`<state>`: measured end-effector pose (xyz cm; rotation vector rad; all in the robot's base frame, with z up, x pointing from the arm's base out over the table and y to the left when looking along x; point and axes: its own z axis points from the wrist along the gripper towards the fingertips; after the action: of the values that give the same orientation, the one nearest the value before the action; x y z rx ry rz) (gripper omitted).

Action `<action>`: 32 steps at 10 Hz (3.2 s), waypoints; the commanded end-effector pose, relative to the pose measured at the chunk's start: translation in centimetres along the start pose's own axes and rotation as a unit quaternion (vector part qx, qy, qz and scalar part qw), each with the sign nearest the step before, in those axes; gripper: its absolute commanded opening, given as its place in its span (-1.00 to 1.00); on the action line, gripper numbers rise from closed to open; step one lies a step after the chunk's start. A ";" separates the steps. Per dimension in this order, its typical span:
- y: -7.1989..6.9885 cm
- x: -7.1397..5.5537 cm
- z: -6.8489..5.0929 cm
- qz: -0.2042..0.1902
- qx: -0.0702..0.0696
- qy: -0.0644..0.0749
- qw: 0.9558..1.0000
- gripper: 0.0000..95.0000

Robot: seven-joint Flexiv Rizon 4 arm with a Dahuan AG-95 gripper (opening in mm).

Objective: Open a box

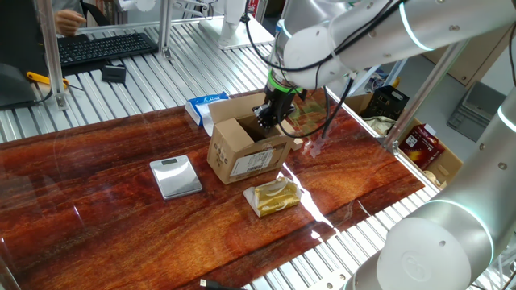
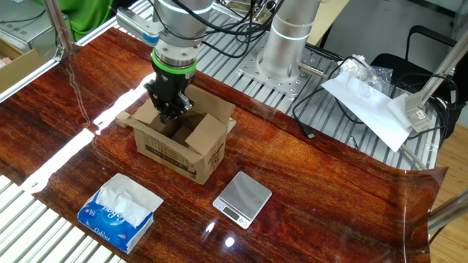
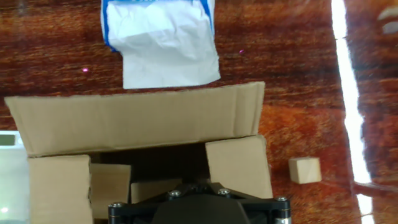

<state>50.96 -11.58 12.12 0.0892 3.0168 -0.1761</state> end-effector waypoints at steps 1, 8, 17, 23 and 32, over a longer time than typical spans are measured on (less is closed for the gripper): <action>0.1 -0.2 -0.8 -0.002 0.005 0.003 1.000 -1.00; -1.3 -1.3 -2.2 -0.028 0.029 0.008 0.999 -1.00; -4.4 -2.7 -4.0 -0.058 0.032 0.028 0.997 -1.00; -6.4 -3.3 -3.7 -0.074 0.028 0.032 0.996 -1.00; -7.4 -3.1 -0.9 -0.076 0.004 0.024 0.997 -1.00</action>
<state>53.50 -19.04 14.25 -0.1373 3.0721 -0.2000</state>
